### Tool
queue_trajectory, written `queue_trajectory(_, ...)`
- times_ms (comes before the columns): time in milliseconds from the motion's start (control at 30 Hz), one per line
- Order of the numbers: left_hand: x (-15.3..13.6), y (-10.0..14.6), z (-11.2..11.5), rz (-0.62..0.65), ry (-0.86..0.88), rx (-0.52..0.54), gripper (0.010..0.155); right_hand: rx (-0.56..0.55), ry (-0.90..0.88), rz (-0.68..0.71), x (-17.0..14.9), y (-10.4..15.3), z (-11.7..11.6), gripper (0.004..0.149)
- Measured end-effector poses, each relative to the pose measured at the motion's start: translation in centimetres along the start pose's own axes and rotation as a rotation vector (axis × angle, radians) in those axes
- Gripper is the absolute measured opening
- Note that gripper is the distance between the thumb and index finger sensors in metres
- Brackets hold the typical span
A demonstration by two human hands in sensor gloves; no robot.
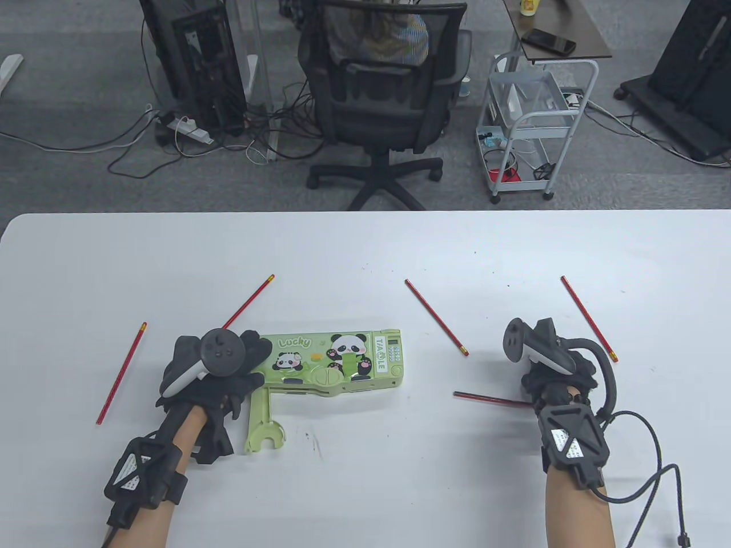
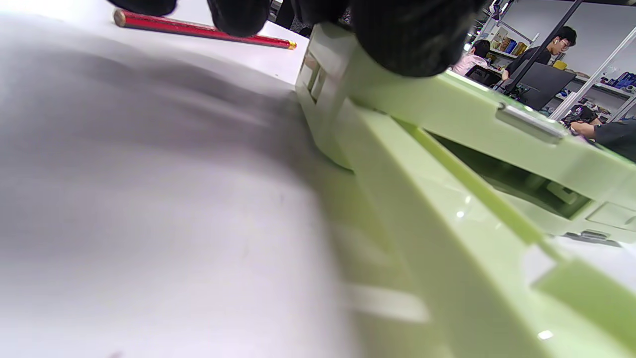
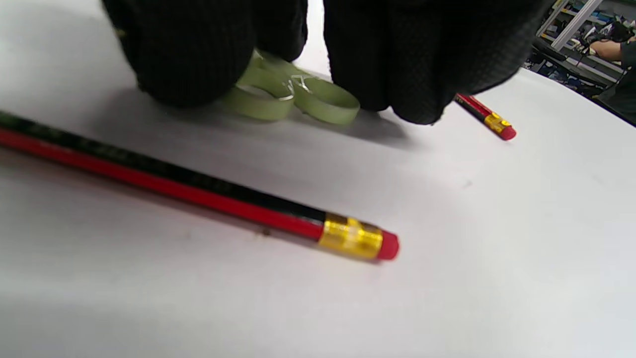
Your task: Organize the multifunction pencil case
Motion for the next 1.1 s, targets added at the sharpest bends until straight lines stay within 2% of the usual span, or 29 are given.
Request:
queue_trajectory(567,0.0,0.0,0.0,-0.001,-0.002,0.004,0.065,-0.006,0.008,-0.002,0.4,0.0,-0.3,0.067)
queue_trajectory(833,0.0,0.0,0.0,-0.005,-0.011,0.004,0.065,0.002,-0.039,0.018,-0.5,-0.7,-0.1,0.069)
queue_trajectory(1000,0.0,0.0,0.0,-0.003,-0.004,0.002,0.065,0.015,-0.144,-0.006,-1.1,-0.5,0.3,0.070)
queue_trajectory(1100,0.0,0.0,0.0,-0.001,0.003,-0.004,0.065,-0.042,-0.209,0.001,-1.1,0.8,1.6,0.070)
Point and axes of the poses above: the tracker on the back of each hand, its own x axis roughly to the thumb side, its own y axis roughly from the fingertips to the wrist, z = x × y, the point moved 4 cm from there along -y, roughly from the wrist to the fingertips, and after that the axes turned 8 degrees about -z, right-handed, at the moved point
